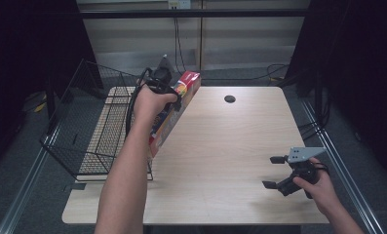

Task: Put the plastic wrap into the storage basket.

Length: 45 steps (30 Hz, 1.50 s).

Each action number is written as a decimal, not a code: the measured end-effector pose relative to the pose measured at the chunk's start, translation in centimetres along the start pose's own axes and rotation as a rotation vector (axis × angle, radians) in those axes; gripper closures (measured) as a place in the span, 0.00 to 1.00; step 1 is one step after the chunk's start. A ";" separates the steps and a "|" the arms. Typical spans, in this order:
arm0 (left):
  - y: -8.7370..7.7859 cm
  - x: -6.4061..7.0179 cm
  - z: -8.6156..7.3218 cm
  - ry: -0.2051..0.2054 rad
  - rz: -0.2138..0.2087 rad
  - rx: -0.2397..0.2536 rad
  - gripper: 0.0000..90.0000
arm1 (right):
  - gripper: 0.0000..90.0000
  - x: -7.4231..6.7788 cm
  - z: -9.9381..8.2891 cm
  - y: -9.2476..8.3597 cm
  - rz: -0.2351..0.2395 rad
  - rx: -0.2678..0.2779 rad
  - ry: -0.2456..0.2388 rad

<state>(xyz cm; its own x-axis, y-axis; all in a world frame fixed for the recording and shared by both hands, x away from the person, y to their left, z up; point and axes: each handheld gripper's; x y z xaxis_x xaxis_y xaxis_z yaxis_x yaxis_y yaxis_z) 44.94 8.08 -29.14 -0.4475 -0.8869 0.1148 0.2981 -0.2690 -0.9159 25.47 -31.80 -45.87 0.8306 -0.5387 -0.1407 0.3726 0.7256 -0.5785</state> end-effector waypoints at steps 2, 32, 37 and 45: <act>-0.3 -0.2 0.0 0.002 0.004 -0.004 0.49 | 0.03 0.0 0.0 0.0 0.002 0.000 0.000; -3.4 -2.7 -0.8 -0.051 0.027 0.013 0.49 | 0.03 0.0 0.1 0.0 0.001 0.002 0.000; -3.9 -3.4 -1.1 -0.069 0.035 0.012 0.49 | 0.03 0.0 0.1 0.0 0.007 0.005 0.005; -4.4 -4.2 -1.5 -0.078 0.046 0.003 0.49 | 0.03 0.0 0.1 0.1 0.006 -0.001 0.004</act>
Point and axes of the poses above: each handheld gripper's, and its own axes: y roughly forward along the jaws, z roughly out of its top, x roughly to its right, and after that the axes turned 2 degrees about z, right-handed
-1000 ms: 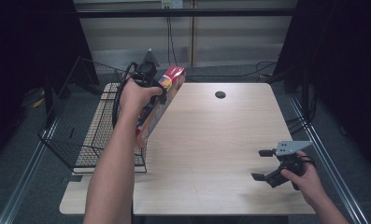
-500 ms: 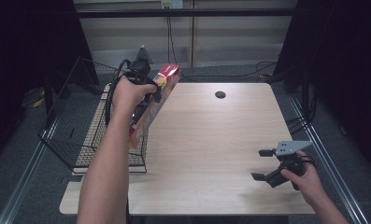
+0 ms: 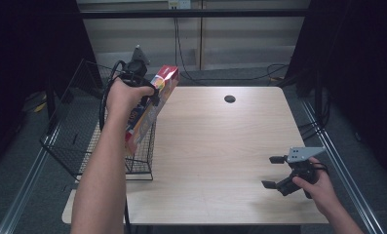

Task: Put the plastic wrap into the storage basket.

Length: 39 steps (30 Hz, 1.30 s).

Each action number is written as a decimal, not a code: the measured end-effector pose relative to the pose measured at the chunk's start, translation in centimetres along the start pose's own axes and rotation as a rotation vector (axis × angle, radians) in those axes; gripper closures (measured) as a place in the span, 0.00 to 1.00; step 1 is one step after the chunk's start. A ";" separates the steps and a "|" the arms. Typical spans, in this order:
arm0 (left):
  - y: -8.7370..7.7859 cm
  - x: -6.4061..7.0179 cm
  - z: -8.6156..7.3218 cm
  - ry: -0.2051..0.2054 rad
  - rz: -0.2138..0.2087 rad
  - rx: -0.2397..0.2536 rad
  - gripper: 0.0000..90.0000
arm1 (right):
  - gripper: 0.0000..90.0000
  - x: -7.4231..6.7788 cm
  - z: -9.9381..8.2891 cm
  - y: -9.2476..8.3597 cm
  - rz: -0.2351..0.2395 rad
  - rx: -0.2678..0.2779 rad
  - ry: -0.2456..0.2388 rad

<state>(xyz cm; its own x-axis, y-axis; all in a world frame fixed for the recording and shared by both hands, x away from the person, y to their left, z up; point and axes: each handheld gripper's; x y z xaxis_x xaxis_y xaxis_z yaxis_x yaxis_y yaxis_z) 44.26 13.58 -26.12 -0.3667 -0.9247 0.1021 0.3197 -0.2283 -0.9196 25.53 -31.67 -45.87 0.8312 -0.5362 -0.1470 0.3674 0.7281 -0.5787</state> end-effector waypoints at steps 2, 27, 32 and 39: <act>-0.2 -0.3 -0.2 -0.013 -0.004 0.006 0.49 | 0.03 0.0 0.0 0.0 0.000 0.002 0.002; -2.0 -3.2 -1.3 -0.076 0.034 0.021 0.49 | 0.03 0.0 0.0 0.0 0.000 0.008 0.005; -2.3 -3.7 -1.6 -0.092 0.040 0.023 0.49 | 0.03 0.0 0.1 0.1 0.000 0.009 0.005; -2.8 -4.3 -1.9 -0.108 0.050 0.030 0.49 | 0.03 0.0 0.0 0.0 -0.001 0.008 0.006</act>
Point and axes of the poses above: each handheld gripper's, and its own axes: y roughly forward along the jaws, z roughly out of its top, x roughly to its right, and after that the axes turned 2 degrees about z, right-handed
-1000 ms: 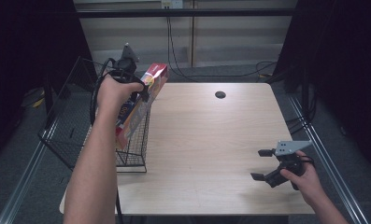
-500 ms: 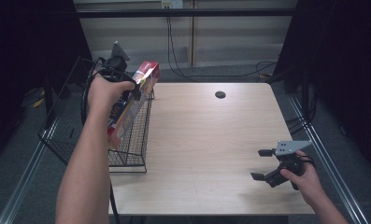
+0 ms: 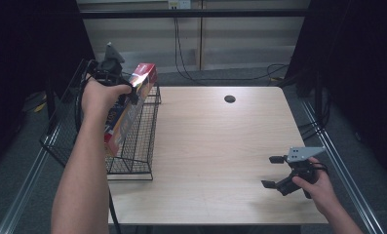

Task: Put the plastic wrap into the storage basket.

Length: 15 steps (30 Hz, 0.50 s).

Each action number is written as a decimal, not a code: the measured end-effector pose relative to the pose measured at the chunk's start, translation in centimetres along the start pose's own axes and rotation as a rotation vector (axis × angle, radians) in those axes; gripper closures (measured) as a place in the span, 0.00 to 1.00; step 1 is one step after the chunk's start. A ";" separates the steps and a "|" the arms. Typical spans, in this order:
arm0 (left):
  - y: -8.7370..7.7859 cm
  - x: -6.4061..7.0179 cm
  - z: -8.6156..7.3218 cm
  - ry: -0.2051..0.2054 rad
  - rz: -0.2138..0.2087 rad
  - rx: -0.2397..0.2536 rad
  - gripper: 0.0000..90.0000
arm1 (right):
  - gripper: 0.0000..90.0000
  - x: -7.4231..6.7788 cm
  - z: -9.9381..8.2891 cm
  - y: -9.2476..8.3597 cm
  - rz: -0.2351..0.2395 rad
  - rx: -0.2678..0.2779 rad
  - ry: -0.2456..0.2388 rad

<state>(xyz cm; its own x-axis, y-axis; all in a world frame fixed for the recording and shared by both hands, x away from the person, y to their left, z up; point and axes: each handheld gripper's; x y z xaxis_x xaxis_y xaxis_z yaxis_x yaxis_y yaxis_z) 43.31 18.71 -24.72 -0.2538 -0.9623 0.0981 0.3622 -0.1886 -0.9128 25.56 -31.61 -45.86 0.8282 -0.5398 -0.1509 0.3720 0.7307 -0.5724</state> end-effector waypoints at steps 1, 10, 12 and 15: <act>-0.1 0.0 0.0 0.000 -0.001 0.001 0.49 | 0.03 0.0 0.0 0.0 0.000 0.000 0.000; -0.7 -0.7 -0.2 -0.011 0.010 0.002 0.49 | 0.03 0.0 0.0 0.0 0.000 0.002 0.000; -0.8 -0.8 -0.2 -0.014 0.013 0.005 0.49 | 0.03 0.0 0.0 0.0 0.000 0.003 0.000; -1.1 -1.2 -0.3 -0.020 0.022 0.011 0.49 | 0.03 0.0 0.0 0.0 0.001 0.001 0.002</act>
Point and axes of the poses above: each handheld gripper's, and its own axes: y roughly forward along the jaws, z roughly out of its top, x roughly to its right, and after that the axes turned 2 degrees about z, right-handed
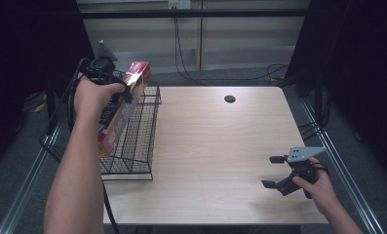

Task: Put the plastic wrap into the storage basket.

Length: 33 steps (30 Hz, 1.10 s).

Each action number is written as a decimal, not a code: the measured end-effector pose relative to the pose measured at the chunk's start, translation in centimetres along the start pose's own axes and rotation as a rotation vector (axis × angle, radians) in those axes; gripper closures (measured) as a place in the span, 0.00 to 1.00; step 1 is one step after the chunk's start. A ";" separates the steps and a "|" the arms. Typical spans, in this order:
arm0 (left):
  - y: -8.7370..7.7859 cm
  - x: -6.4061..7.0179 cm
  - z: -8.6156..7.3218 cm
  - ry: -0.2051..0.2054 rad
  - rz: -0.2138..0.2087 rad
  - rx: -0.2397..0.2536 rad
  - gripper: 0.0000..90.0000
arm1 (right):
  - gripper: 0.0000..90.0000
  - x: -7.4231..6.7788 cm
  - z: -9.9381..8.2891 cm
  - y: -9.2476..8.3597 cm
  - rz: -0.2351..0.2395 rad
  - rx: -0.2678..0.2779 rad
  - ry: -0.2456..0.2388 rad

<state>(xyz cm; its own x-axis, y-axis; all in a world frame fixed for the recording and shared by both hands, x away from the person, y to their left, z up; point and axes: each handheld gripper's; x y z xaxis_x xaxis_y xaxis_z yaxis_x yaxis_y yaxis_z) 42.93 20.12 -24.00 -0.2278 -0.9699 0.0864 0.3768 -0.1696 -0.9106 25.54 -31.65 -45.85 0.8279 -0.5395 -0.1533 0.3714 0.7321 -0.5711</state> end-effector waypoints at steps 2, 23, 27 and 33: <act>-0.1 -0.2 -0.1 -0.009 -0.002 -0.002 0.49 | 0.03 0.0 0.0 0.0 -0.001 0.001 0.000; -1.2 -2.7 -1.0 -0.057 0.048 -0.001 0.49 | 0.03 0.0 0.0 0.0 0.001 0.001 0.000; -1.4 -3.2 -1.1 -0.073 0.044 0.003 0.49 | 0.03 0.0 0.0 0.1 -0.003 0.001 -0.001; -1.4 -3.8 -1.3 -0.086 0.059 0.003 0.49 | 0.03 0.0 0.0 0.1 -0.004 0.003 -0.002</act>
<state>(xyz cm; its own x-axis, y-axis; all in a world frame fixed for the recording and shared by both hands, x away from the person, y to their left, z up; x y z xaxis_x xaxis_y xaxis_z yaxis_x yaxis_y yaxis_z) 42.08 24.26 -23.62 -0.1274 -0.9895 0.0676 0.3903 -0.1127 -0.9138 25.58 -31.58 -45.88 0.8274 -0.5416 -0.1490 0.3759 0.7309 -0.5697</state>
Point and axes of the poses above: each handheld gripper's, and its own axes: y roughly forward along the jaws, z roughly out of its top, x roughly to its right, and after that the axes turned 2 degrees about z, right-handed
